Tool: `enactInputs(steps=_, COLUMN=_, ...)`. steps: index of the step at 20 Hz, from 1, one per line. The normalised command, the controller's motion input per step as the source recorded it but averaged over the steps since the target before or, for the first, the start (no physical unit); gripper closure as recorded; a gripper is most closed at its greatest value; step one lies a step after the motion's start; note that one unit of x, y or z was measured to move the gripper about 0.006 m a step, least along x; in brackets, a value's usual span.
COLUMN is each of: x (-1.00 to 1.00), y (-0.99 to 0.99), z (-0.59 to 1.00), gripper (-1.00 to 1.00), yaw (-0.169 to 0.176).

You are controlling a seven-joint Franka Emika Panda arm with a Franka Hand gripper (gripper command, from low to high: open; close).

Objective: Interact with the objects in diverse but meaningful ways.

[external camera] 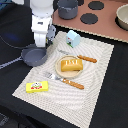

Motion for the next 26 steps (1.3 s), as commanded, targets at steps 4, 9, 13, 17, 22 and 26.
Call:
enactInputs(steps=4, x=-0.2, y=0.0, z=-0.03, gripper=1.0, yaw=0.0)
enactInputs(steps=9, x=-0.02, y=0.06, z=0.17, gripper=1.0, yaw=0.0)
enactInputs(steps=13, x=0.0, y=0.16, z=0.59, gripper=1.0, yaw=0.0)
enactInputs(steps=17, x=0.01, y=0.23, z=0.9, gripper=1.0, yaw=0.0)
enactInputs(steps=22, x=0.09, y=0.25, z=0.89, gripper=1.0, yaw=0.0)
enactInputs(steps=26, x=0.25, y=0.2, z=0.73, gripper=1.0, yaw=0.0)
